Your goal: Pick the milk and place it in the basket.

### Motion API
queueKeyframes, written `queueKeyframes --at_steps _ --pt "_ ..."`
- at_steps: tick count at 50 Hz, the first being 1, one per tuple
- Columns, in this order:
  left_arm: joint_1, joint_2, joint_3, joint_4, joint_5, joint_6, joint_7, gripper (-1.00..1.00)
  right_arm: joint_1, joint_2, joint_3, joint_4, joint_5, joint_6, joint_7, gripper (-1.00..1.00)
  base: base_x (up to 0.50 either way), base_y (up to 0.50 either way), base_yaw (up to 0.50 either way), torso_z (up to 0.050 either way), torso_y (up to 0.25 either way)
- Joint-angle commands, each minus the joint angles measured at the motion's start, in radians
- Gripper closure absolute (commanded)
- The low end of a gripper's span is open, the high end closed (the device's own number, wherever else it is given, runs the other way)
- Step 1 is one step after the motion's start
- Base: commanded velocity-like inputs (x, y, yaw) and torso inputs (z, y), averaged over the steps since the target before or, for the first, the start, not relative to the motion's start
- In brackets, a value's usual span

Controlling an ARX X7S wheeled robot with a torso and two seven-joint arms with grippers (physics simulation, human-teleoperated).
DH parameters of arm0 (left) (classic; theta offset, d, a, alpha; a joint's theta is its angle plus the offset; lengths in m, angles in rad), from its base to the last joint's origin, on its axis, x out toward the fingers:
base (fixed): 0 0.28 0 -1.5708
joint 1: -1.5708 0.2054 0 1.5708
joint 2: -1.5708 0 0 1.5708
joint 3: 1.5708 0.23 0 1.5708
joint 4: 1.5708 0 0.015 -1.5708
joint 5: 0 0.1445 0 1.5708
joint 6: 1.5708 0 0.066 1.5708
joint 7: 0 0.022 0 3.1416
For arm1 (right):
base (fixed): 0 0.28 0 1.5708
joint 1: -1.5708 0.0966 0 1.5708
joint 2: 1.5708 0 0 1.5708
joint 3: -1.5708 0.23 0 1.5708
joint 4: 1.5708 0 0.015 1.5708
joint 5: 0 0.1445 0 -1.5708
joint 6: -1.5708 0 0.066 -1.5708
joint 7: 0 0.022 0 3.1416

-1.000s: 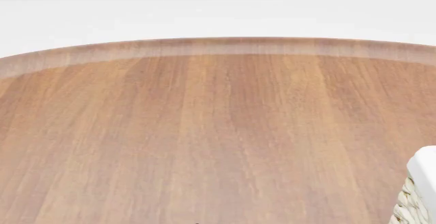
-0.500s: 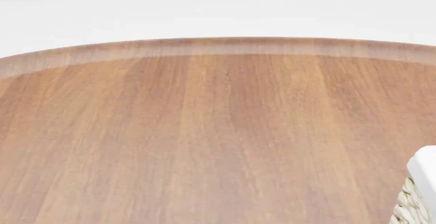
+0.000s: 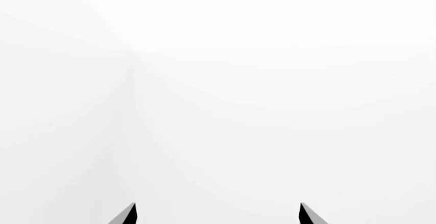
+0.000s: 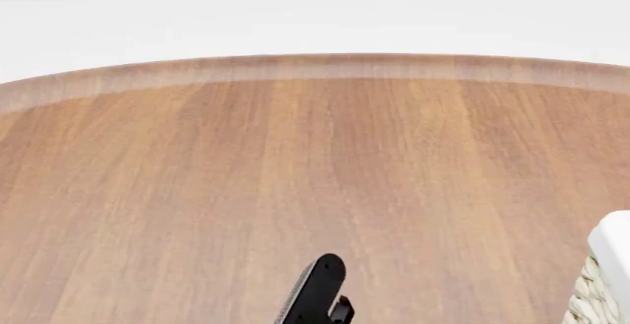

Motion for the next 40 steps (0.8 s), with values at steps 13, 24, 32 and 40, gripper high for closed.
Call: queueKeyframes --at_steps 13,24,32,40 --pt "0.0 -0.005 0.006 -0.003 0.0 0.003 -0.004 -1.0 0.116 0.083 0.276 -0.19 0.157 0.075 0.181 1.0 0.0 0.0 0.0 0.0 0.001" --pt "0.006 -0.003 0.011 -0.007 0.004 0.011 -0.002 -1.0 0.147 0.131 0.409 -0.232 0.209 0.122 0.306 1.0 0.0 0.0 0.0 0.0 0.001" --pt "0.008 -0.004 0.011 -0.007 0.004 0.013 -0.003 -1.0 0.151 0.165 0.509 -0.241 0.257 0.149 0.385 1.0 0.0 0.0 0.0 0.0 0.001" --pt "0.008 -0.005 0.012 -0.01 0.003 0.016 -0.003 -1.0 0.105 0.222 0.624 -0.264 0.307 0.15 0.438 1.0 0.0 0.0 0.0 0.0 0.001"
